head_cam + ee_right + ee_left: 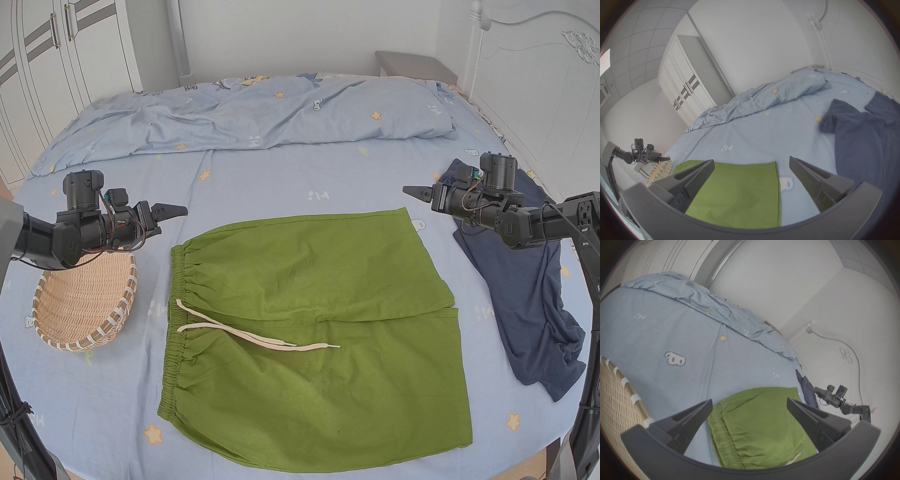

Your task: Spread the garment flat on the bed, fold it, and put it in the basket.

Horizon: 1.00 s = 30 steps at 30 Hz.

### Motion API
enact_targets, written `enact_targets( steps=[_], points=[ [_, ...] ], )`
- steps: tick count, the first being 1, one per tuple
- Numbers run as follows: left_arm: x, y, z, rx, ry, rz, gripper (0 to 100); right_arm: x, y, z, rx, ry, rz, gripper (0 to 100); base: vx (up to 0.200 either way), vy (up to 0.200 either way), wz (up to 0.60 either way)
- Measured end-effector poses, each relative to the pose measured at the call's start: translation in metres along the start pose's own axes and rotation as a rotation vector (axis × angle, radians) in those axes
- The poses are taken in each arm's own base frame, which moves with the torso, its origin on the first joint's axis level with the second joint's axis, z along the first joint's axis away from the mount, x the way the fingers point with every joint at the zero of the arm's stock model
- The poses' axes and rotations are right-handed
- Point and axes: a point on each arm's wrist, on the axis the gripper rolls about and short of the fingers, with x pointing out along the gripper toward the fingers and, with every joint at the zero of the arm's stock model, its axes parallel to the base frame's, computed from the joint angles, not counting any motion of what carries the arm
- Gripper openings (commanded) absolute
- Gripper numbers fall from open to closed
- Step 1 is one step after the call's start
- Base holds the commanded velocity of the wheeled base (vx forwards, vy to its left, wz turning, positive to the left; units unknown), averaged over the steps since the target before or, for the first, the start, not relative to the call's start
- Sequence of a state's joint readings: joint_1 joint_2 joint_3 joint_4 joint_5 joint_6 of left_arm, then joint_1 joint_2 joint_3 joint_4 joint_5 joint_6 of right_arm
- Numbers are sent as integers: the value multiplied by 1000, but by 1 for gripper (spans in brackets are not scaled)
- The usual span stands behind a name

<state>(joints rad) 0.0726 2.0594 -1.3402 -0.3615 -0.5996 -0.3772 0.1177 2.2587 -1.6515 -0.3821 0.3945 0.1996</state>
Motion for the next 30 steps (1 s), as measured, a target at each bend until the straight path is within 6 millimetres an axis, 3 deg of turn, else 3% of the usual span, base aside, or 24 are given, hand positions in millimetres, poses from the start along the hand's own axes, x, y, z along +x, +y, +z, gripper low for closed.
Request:
enact_targets(
  steps=[8, 20, 30],
  points=[
    [-37, -24, -28, -102, 61, 3, 100, -55, 13, -27, 114, 131, -37, 100, 0, 0, 0],
    [-96, -29, -130, -291, 302, 23, 100, -152, 48, -99, 269, 318, -67, 100, 0, 0, 0],
    [-139, -29, -191, -379, 382, 2, 100, -228, 89, -162, 360, 377, -6, 100, 0, 0, 0]
  ],
)
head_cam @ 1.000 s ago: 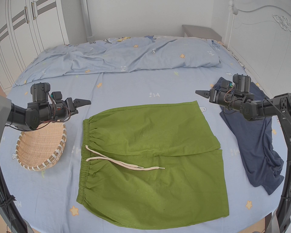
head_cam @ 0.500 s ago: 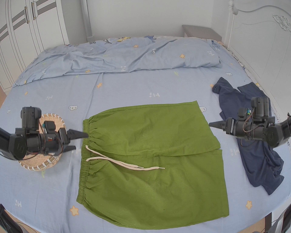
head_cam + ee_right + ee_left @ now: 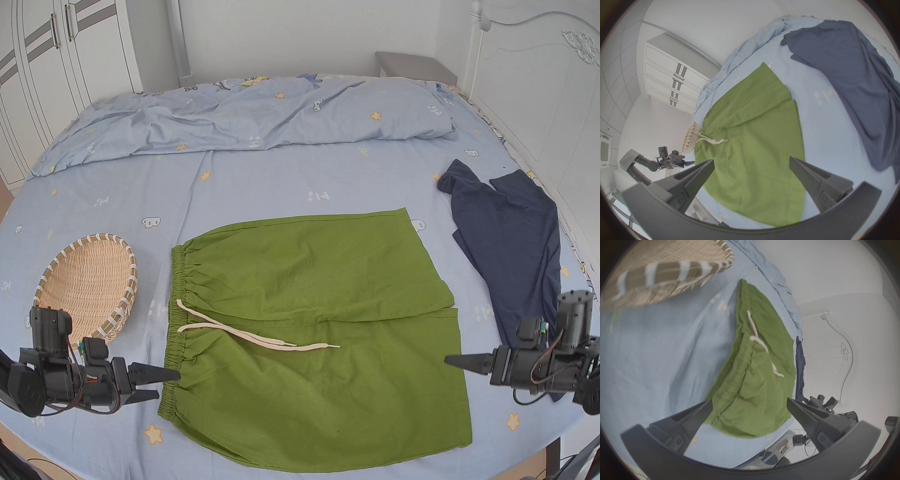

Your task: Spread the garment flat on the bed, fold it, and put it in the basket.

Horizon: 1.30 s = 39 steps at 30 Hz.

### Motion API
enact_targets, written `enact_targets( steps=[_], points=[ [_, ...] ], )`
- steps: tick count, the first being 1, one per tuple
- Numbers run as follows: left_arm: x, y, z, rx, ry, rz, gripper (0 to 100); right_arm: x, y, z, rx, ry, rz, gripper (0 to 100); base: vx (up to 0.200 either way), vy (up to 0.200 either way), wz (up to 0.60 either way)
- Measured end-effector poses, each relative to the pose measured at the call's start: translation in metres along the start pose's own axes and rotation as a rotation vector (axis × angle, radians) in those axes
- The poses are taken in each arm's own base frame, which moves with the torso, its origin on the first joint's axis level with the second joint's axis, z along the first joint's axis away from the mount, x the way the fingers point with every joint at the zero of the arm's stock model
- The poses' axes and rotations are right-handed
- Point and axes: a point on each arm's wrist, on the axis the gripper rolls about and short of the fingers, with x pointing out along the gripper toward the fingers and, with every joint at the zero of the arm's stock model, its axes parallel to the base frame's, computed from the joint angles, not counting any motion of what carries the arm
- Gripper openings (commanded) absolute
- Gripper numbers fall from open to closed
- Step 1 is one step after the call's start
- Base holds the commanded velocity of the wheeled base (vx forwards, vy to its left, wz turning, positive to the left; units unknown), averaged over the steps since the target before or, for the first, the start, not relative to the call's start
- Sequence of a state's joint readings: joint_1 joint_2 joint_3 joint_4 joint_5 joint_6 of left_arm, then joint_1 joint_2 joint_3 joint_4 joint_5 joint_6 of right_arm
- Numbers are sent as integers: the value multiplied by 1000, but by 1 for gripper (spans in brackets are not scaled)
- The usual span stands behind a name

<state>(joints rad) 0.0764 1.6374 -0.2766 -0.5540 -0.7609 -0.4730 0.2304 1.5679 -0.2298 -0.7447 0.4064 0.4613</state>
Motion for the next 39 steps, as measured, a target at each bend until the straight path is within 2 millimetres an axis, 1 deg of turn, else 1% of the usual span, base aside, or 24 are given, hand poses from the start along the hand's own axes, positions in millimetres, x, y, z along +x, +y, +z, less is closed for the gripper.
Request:
enact_targets(
  steps=[2, 5, 9, 13, 19, 27, 33, 34, 39],
  points=[
    [-4, 5, -11, -9, 6, 2, 100, -9, 1, -16, 6, 11, 13, 100, 0, 0, 0],
    [-6, 11, -22, -8, 22, 8, 100, -19, 1, -32, 11, 25, 24, 100, 0, 0, 0],
    [-4, 20, -30, 46, 54, 26, 100, -26, 1, -41, 16, 35, 29, 100, 0, 0, 0],
    [0, 32, -33, 76, 80, 50, 100, -30, 2, -44, 25, 35, 32, 100, 0, 0, 0],
    [5, 43, -27, 78, 60, 56, 100, -34, 4, -45, 25, 27, 41, 100, 0, 0, 0],
    [15, 48, -21, 114, 35, 37, 100, -35, 5, -45, 20, 20, 46, 100, 0, 0, 0],
    [22, 47, -23, 138, 56, 19, 100, -36, 5, -44, 21, 17, 45, 100, 0, 0, 0],
    [22, 46, -24, 140, 59, 18, 0, -36, 5, -44, 21, 16, 45, 100, 0, 0, 0],
    [25, 46, -26, 149, 67, 14, 0, -36, 4, -44, 21, 16, 44, 100, 0, 0, 0]
  ],
)
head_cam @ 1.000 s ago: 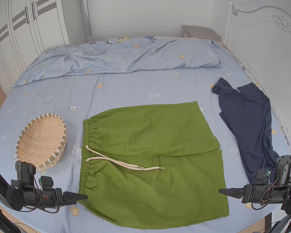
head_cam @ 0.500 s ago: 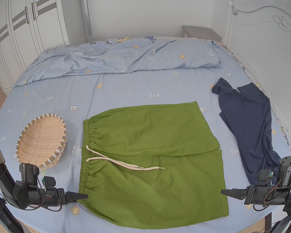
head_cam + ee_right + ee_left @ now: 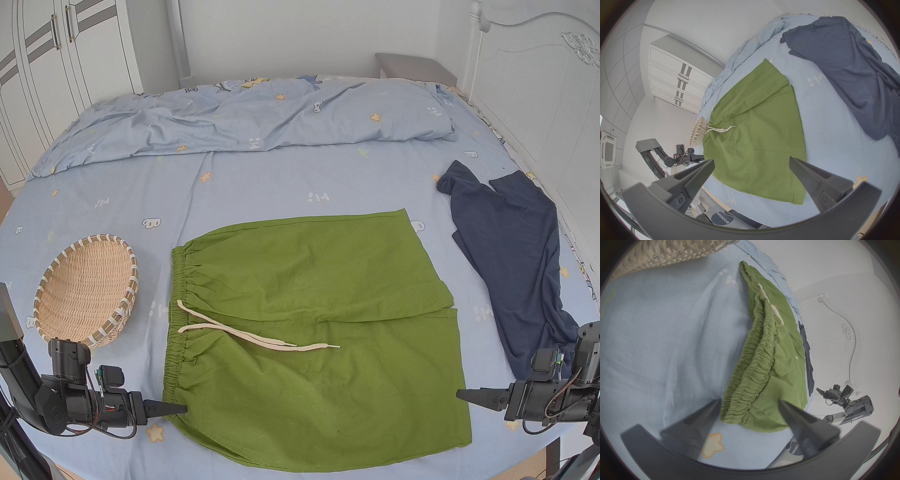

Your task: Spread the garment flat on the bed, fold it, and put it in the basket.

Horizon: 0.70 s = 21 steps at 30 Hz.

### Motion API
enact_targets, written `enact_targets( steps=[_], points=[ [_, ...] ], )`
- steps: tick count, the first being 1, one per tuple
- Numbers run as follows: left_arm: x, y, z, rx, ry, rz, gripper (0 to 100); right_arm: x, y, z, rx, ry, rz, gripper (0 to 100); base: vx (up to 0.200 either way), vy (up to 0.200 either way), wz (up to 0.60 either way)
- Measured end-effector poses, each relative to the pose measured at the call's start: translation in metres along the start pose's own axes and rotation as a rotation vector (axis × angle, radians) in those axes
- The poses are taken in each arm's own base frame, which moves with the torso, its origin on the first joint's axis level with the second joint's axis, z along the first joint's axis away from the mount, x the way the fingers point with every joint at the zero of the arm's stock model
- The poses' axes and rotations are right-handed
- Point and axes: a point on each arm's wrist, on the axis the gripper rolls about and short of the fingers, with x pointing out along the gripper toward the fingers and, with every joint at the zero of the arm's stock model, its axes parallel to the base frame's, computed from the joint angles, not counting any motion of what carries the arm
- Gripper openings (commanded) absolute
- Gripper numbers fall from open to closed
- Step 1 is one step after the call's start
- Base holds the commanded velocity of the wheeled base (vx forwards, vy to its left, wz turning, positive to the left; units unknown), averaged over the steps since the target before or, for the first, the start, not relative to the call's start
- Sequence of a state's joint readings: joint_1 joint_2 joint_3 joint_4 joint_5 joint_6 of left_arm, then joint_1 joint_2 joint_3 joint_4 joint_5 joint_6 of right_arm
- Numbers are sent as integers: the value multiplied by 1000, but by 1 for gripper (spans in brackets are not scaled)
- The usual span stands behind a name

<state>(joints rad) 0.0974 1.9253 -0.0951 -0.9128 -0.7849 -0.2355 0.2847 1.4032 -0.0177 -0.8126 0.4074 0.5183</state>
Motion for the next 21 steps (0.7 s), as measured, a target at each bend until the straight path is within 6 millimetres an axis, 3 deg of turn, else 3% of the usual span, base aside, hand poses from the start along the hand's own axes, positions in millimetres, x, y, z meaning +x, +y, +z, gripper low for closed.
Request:
enact_targets(
  steps=[8, 21],
  points=[
    [-3, 1, -4, -13, -2, 6, 0, 0, -1, -1, 6, 9, -5, 100, 0, 0, 0],
    [-26, -1, -18, -71, -31, 33, 0, 8, -10, -13, 49, 152, -67, 100, 0, 0, 0]
  ],
)
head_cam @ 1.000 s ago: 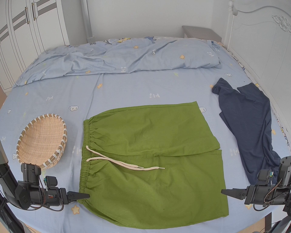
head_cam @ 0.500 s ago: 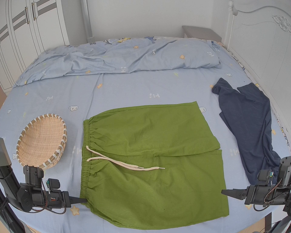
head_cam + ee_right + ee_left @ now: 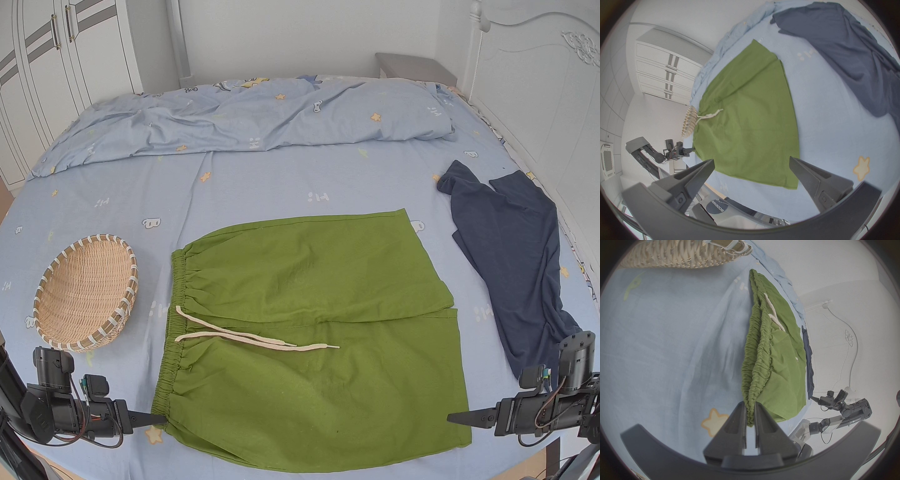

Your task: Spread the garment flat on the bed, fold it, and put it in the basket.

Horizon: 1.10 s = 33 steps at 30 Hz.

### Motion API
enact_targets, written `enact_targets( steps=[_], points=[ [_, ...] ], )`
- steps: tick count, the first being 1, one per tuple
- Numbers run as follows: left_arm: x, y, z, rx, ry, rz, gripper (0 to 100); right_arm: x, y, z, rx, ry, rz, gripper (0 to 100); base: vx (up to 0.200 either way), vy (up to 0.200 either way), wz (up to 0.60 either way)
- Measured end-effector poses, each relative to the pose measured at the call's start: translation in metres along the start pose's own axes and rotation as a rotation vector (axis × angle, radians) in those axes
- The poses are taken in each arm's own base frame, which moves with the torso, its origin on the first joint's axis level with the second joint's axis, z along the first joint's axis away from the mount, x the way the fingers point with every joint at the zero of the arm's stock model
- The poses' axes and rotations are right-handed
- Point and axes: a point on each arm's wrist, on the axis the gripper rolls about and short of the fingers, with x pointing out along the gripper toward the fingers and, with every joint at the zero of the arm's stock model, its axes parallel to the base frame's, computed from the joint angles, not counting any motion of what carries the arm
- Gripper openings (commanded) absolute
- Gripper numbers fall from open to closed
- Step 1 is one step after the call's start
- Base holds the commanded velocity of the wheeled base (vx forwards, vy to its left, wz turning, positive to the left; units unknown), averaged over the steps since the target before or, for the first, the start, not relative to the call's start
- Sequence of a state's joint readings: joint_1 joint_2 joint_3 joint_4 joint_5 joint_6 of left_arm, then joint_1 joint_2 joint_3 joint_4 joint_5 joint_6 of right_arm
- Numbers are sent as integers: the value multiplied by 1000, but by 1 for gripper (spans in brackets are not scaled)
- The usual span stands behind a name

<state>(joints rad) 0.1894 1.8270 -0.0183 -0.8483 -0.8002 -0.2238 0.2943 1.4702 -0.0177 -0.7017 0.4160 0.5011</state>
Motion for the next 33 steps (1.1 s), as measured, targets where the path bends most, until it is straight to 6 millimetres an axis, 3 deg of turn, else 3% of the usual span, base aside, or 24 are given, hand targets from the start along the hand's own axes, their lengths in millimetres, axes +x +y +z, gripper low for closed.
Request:
enact_targets(
  steps=[7, 20, 33],
  points=[
    [-5, -3, -3, 9, 10, -16, 0, 17, -8, -7, 17, 138, -28, 100, 0, 0, 0],
    [-6, -3, -3, 18, -1, -17, 0, 30, -18, -13, 61, 239, -78, 100, 0, 0, 0],
    [-5, 0, -3, 31, 10, -13, 0, 18, -18, -18, 62, 253, -102, 100, 0, 0, 0]
  ],
)
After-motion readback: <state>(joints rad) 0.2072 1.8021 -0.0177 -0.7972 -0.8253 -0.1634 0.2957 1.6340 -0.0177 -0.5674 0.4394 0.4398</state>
